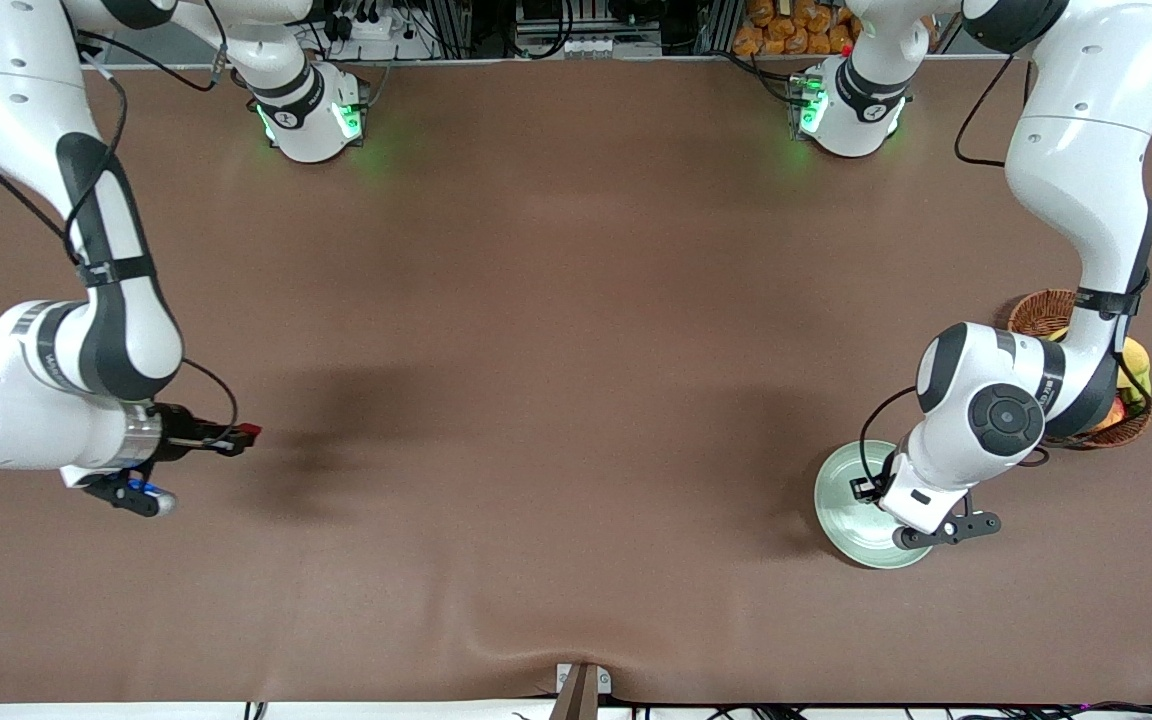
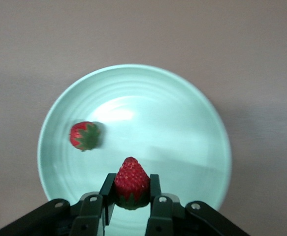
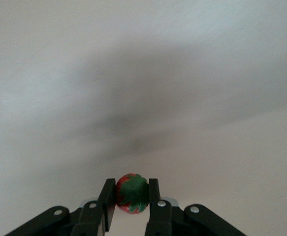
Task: Collect all strawberries into plate
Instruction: 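Drop the strawberry on the plate while the right gripper carries one mid-table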
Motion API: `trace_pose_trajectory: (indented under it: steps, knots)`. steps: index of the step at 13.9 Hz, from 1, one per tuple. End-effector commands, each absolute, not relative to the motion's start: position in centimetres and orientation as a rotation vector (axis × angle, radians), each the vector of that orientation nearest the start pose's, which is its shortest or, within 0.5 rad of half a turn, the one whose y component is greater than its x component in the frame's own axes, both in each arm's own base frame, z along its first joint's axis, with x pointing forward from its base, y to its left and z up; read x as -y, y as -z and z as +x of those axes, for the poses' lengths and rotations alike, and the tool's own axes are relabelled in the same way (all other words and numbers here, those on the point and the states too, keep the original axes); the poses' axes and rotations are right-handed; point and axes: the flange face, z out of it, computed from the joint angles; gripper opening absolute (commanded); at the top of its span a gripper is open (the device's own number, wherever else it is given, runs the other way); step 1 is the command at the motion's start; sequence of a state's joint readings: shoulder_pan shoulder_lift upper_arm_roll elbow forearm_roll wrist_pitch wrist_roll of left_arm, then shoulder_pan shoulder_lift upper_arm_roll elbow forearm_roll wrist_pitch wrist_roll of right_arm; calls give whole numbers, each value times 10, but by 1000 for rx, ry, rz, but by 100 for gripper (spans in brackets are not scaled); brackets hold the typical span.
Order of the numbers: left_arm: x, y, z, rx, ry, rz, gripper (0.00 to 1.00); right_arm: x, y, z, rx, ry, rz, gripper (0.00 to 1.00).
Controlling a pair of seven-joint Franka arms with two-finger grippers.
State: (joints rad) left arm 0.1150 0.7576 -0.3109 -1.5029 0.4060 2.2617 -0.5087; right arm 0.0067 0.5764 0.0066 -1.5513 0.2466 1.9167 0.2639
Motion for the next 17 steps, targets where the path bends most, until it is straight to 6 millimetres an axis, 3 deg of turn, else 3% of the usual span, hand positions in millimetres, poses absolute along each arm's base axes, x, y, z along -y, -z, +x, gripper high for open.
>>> trace_pose_trajectory:
  steps: [1,3,4,5,6,11,12,15,17]
  knots:
    - [85,-206,709,113,91,-2976,0,-80,-297,656,-635,-421,-2848,0]
    - [84,-198,709,96,86,-2966,0,-113,-295,645,-717,-462,-2805,0]
    - [84,-198,709,96,86,-2966,5,-133,-296,640,-738,-483,-2781,0]
    - [84,-200,710,97,91,-2967,44,-151,-295,634,-768,-502,-2769,0]
    - [84,-202,710,96,97,-2965,99,-173,-298,630,-813,-505,-2757,0]
    - [88,-245,715,138,177,-2971,100,-297,-272,585,-1002,-419,-2693,0]
    - [92,-252,714,146,179,-2983,100,-313,-266,576,-1031,-406,-2687,0]
    - [122,-277,706,219,134,-3043,100,-379,-255,539,-1105,-384,-2644,0]
    - [148,-289,699,259,103,-3062,100,-420,-236,516,-1140,-333,-2628,0]
